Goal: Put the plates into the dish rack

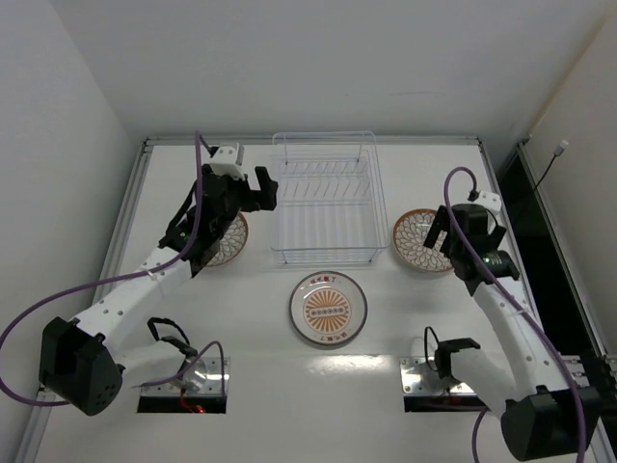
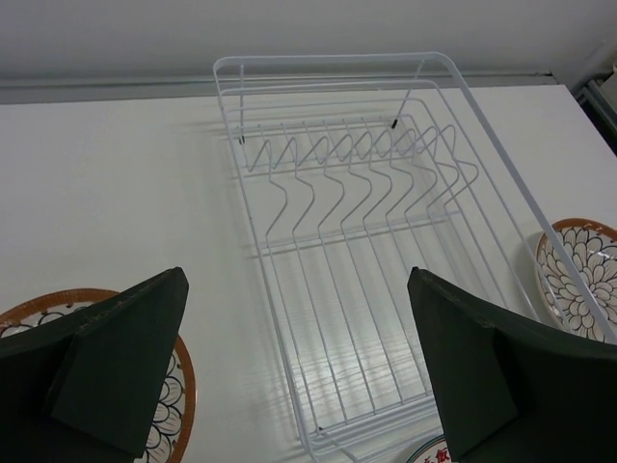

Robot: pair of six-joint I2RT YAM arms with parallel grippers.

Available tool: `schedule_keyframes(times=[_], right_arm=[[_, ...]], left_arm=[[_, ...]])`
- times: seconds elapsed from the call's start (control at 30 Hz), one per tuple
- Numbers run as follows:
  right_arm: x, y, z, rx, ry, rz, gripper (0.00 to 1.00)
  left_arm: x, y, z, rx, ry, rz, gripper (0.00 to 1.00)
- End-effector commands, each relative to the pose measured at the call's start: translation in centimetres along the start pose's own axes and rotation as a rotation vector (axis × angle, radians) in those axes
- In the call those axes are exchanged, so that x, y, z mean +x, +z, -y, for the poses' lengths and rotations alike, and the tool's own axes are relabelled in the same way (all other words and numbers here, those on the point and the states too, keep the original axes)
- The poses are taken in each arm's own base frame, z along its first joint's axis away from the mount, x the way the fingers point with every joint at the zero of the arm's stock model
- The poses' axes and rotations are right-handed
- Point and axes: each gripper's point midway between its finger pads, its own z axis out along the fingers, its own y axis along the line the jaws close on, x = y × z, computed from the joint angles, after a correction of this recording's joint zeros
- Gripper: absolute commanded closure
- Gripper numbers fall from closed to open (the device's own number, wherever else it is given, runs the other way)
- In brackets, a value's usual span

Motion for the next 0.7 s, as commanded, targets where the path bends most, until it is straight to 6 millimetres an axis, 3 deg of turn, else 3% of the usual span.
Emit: schedule_keyframes(times=[0.0, 0.07, 0.1, 0.13, 0.17, 0.2, 0.27, 0.3, 0.33, 0.37, 0.5, 0.53, 0.67], right_arm=[[0.3, 0.8, 0.8, 0.012, 0.161, -0.005, 0.00], [1.1, 2.2, 2.6, 0.042, 0.221, -0.039, 0.00], [1.2, 2.5, 2.3, 0.000, 0.248, -0.062, 0.00], [1.8, 3.2, 4.1, 0.035, 0.303, -0.088, 0.00], [2.1, 3.6, 4.5, 0.022, 0.334, -0.100, 0.00], [2.2, 4.1, 3.7, -0.053, 0.365, -0.120, 0.00], [3.5, 5.0, 4.5, -0.073, 0.424, -0.156, 0.00], [3.6, 5.3, 3.5, -0.150, 0.447, -0.170, 0.00], [5.6, 6.0, 3.7, -0.157, 0.476, -0.232, 0.00], [6.2, 6.5, 4.7, -0.147, 0.524, -0.246, 0.00], [9.3, 7.5, 4.3, -0.273, 0.656, -0.333, 0.00], [8.9, 7.9, 4.3, -0.303, 0.668, -0.319, 0.00], [10.6, 8.6, 4.7, -0.344, 0.740, -0.363, 0.00]], left_arm=[[-2.2, -0.2, 1.3, 0.052, 0.000, 0.074, 0.01], [-2.2, -0.2, 1.1, 0.042, 0.009, 0.076, 0.01], [-2.3, -0.2, 0.9, 0.034, 0.008, 0.078, 0.01], [-2.3, -0.2, 0.9, 0.033, 0.008, 0.078, 0.01], [-2.3, -0.2, 0.9, 0.033, 0.008, 0.078, 0.01], [-2.3, -0.2, 0.9, 0.033, 0.008, 0.078, 0.01], [-1.8, -0.1, 0.9, 0.032, 0.001, 0.069, 0.01], [-1.8, -0.2, 1.1, 0.044, -0.009, 0.066, 0.01], [-1.8, -0.2, 1.1, 0.044, -0.009, 0.066, 0.01], [-1.7, -0.2, 1.3, 0.053, -0.009, 0.064, 0.01], [-2.2, -0.2, 1.4, 0.055, -0.020, 0.072, 0.01], [-2.2, -0.2, 1.4, 0.055, -0.020, 0.072, 0.01], [-1.3, 0.2, 1.3, 0.048, -0.015, 0.046, 0.01]])
